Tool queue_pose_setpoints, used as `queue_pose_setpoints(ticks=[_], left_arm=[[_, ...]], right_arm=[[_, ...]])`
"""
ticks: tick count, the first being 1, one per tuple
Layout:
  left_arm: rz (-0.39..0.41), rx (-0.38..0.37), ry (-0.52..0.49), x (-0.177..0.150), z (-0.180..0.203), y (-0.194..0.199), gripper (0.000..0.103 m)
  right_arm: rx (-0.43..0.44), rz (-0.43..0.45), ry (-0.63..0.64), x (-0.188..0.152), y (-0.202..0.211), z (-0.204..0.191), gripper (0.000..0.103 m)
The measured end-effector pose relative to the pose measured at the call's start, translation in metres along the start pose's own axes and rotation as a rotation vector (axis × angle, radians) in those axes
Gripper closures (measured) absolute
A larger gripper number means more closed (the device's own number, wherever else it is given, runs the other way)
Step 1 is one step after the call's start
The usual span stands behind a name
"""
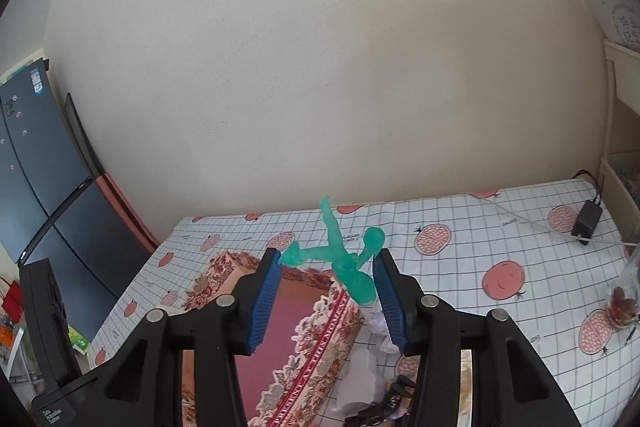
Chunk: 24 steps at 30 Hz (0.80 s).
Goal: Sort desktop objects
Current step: 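Carry both items over the pink box and open both grippers to drop them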
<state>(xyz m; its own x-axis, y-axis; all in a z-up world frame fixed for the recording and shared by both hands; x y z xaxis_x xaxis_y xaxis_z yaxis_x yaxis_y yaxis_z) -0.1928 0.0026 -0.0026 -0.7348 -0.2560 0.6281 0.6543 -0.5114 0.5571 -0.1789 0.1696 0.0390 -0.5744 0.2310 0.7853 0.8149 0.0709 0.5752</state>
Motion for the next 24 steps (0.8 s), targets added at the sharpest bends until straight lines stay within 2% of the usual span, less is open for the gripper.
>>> queue_pose_setpoints(ticks=[4, 13, 24], left_arm=[[0.004, 0.023, 0.044, 0.000, -0.024, 0.005, 0.049], [0.019, 0.060, 0.126, -0.003, -0.063, 0.016, 0.049], [0.002, 0.080, 0.222, -0.006, -0.102, 0.015, 0.049]], right_arm=[[0.046, -0.055, 0.030, -0.018, -0.013, -0.032, 0.052], [0.079, -0.152, 0.115, -0.057, -0.041, -0.086, 0.052], [0.083, -0.223, 0.153, -0.081, -0.060, -0.107, 0.051]])
Point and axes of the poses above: each gripper's, at about its wrist camera, not at the fingertips, and y roughly against the way its jaws point, z to its right, x to its top, the point moved 7 cm from there along -y, roughly the way its jaws point, and after that the axes turned 13 degrees about -x, right-handed, at the moved point
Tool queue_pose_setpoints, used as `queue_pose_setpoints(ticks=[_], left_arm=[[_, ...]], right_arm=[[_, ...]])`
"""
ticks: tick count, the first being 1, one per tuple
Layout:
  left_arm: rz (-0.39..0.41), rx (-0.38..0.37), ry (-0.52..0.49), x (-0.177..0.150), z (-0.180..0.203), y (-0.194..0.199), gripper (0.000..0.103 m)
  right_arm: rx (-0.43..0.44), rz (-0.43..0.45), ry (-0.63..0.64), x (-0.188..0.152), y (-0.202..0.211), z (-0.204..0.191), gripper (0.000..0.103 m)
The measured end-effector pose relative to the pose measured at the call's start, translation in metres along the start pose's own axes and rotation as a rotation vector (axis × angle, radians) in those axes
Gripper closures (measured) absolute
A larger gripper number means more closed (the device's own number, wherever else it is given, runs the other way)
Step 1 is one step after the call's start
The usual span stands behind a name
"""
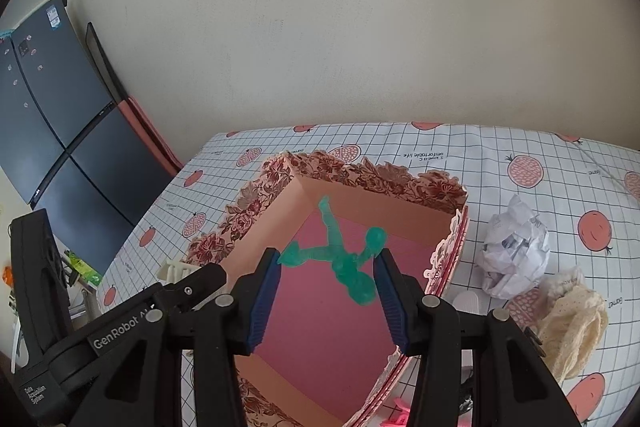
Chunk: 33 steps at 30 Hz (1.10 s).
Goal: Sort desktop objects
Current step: 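Carry both items over the pink box and open both grippers to drop them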
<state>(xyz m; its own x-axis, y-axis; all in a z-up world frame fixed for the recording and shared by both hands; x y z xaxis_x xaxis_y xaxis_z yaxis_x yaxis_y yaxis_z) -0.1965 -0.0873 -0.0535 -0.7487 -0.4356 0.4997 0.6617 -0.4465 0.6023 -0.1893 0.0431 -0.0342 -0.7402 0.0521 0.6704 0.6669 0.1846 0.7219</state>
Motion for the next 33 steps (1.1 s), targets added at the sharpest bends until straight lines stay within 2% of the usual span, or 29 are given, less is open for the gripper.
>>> queue_pose_setpoints(ticks=[12, 33], left_arm=[[-0.020, 0.024, 0.024, 0.001, -0.012, -0.005, 0.049], [-0.026, -0.004, 0.032, 0.001, -0.011, -0.005, 0.048]], right_arm=[[-0.019, -0.056, 0.019, -0.011, -0.020, -0.012, 0.051], [-0.033, -0.078, 0.023, -0.012, -0.022, -0.014, 0.045]])
Point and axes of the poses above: each gripper's, at about its wrist camera, not at the fingertips, and y roughly against the way its jaws point, z to its right, x to its top, the point moved 7 cm from there along -y, roughly the way its jaws point, and after that the axes turned 13 degrees about -x, right-handed, at the moved point
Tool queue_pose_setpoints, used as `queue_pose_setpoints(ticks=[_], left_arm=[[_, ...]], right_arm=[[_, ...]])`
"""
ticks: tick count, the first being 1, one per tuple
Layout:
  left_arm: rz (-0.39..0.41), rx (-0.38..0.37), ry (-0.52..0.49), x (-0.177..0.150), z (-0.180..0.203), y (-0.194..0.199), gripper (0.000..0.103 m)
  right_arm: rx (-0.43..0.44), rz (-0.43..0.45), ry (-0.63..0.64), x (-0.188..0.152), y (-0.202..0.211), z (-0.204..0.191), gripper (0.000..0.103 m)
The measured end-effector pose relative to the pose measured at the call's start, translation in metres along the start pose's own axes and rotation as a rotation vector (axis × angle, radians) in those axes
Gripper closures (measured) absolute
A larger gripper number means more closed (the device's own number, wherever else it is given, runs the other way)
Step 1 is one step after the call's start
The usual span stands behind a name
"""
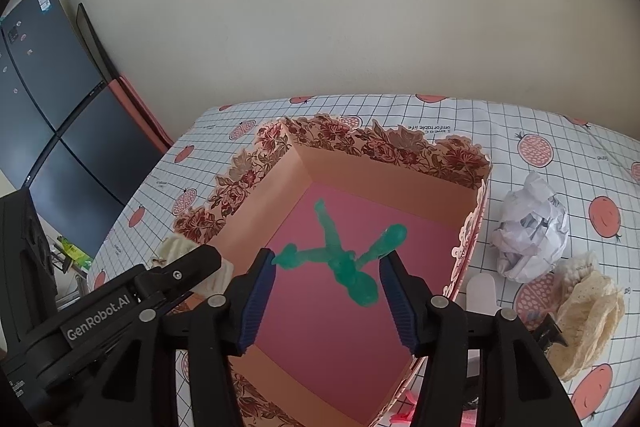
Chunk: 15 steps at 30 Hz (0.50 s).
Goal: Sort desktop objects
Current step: 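Carry both items over the pink box and open both grippers to drop them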
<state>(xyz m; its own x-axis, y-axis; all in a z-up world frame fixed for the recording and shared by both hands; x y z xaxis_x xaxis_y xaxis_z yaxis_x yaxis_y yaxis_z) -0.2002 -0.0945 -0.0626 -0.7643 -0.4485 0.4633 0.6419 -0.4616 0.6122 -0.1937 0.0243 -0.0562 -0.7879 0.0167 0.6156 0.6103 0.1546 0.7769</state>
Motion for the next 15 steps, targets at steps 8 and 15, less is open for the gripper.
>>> queue_pose_setpoints(ticks=[8, 15], left_arm=[[-0.003, -0.012, -0.006, -0.001, 0.004, 0.000, 0.042], [0.009, -0.020, -0.030, 0.000, 0.010, 0.003, 0.034]], right_arm=[[-0.006, -0.007, -0.029, 0.002, 0.002, 0.007, 0.035], [-0.004, 0.003, -0.043, 0.007, 0.010, 0.011, 0.035]])
Point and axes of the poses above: each gripper's, at about its wrist camera, not at the fingertips, and y roughly against the way its jaws point, z to its right, x to its top, the point moved 7 cm from there along -y, roughly the way its jaws point, and after that the axes turned 13 degrees about -x, right-handed, at the moved point
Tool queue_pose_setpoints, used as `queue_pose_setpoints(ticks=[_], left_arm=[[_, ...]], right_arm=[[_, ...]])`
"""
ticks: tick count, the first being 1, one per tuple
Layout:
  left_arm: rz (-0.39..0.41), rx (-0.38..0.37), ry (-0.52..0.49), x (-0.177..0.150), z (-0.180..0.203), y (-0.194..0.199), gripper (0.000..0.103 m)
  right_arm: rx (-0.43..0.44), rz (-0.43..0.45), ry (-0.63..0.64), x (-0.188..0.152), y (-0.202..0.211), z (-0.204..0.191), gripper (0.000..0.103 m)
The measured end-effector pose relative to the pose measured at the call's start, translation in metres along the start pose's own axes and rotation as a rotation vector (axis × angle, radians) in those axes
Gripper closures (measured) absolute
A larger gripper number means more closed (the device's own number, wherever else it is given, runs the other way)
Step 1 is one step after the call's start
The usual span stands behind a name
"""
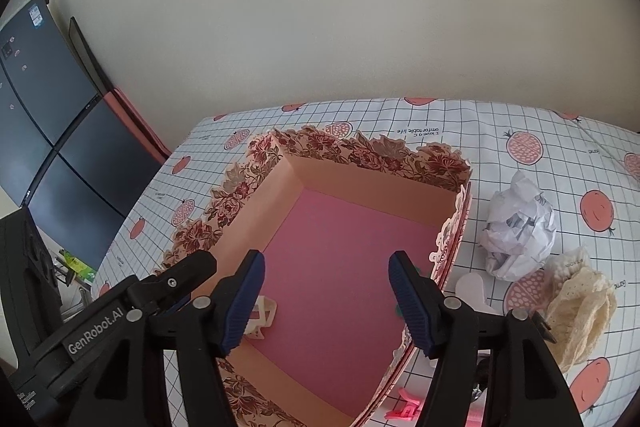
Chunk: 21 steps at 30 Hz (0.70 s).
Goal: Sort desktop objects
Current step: 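Carry both items over the pink box and open both grippers to drop them, then move both grippers back toward the black toy car and cream lace fabric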
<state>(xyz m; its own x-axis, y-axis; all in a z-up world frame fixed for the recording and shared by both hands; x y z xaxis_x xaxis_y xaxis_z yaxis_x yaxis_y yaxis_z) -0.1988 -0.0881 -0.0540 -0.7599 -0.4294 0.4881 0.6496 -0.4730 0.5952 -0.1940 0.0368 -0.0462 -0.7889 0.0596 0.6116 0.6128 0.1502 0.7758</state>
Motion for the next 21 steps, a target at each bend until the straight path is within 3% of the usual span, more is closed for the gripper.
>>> queue_pose_setpoints(ticks=[17, 19, 21], left_arm=[[0.045, -0.003, -0.109, -0.004, 0.035, 0.009, 0.019], [0.056, -0.017, -0.121, -0.005, 0.043, 0.011, 0.018], [0.063, -0.035, -0.134, -0.007, 0.052, 0.013, 0.017]], right_arm=[[-0.013, 0.030, -0.017, 0.015, 0.037, 0.029, 0.030], [-0.013, 0.034, -0.022, 0.018, 0.043, 0.035, 0.028], [-0.010, 0.046, -0.030, 0.021, 0.049, 0.042, 0.019]])
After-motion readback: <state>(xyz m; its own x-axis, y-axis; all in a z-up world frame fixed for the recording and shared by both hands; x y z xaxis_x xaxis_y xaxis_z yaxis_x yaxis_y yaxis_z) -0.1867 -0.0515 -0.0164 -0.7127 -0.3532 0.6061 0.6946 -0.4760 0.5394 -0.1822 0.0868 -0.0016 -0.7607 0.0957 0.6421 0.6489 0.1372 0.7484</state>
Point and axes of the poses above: each gripper's, at about its wrist camera, not at the fingertips, and y roughly against the way its jaws point, z to its right, x to its top, the point moved 7 cm from there along -y, roughly the way its jaws point, and after that the axes turned 13 degrees about -x, right-handed, at the moved point
